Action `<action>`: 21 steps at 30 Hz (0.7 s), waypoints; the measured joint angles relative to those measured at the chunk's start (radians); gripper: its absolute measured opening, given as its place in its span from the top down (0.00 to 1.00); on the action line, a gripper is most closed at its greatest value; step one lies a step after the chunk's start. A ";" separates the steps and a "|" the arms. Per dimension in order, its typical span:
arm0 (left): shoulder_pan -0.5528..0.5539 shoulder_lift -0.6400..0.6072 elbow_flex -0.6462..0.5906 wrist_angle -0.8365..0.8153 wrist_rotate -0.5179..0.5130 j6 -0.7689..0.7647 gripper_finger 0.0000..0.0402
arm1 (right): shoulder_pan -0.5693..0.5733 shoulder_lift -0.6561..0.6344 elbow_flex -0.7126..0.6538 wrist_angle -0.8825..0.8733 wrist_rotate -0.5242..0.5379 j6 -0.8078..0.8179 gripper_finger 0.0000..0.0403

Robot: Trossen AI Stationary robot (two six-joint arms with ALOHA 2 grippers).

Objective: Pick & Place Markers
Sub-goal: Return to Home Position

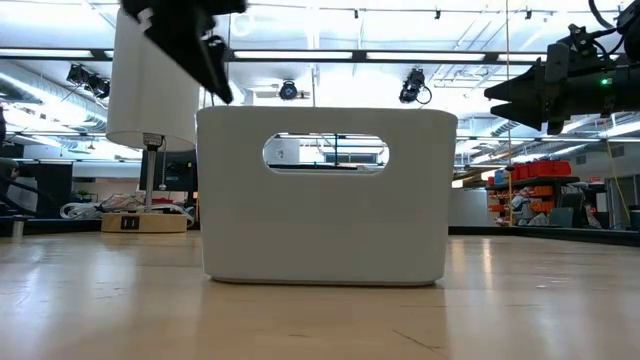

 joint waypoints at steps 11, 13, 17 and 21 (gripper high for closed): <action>0.122 -0.482 -0.415 0.172 -0.093 0.078 0.24 | 0.000 0.000 0.000 0.000 0.000 0.000 0.25; 0.137 -0.564 -0.479 0.206 -0.106 0.061 0.24 | 0.000 0.000 0.000 0.000 0.000 0.000 0.25; 0.161 -0.696 -0.588 0.239 -0.118 0.034 0.24 | 0.000 0.000 0.000 0.000 0.000 0.000 0.25; 0.169 -0.825 -0.687 0.318 -0.112 0.010 0.24 | 0.000 0.000 0.000 0.000 0.000 0.000 0.25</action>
